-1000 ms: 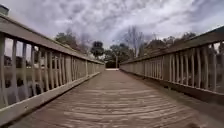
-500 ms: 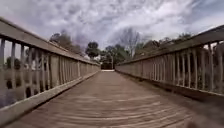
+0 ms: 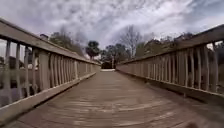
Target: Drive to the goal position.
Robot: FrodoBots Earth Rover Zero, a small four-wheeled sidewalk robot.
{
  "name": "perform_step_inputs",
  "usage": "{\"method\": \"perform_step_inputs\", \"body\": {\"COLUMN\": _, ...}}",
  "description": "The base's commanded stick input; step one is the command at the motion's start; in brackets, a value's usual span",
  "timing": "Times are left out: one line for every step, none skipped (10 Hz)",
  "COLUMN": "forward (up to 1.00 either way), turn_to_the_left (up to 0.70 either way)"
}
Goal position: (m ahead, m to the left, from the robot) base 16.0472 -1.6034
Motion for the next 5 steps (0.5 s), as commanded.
{"method": "perform_step_inputs", "body": {"forward": 0.70, "turn_to_the_left": 0.00}}
{"method": "perform_step_inputs", "body": {"forward": 0.70, "turn_to_the_left": 0.00}}
{"method": "perform_step_inputs", "body": {"forward": 0.70, "turn_to_the_left": 0.00}}
{"method": "perform_step_inputs", "body": {"forward": 0.70, "turn_to_the_left": 0.00}}
{"method": "perform_step_inputs", "body": {"forward": 0.70, "turn_to_the_left": 0.00}}
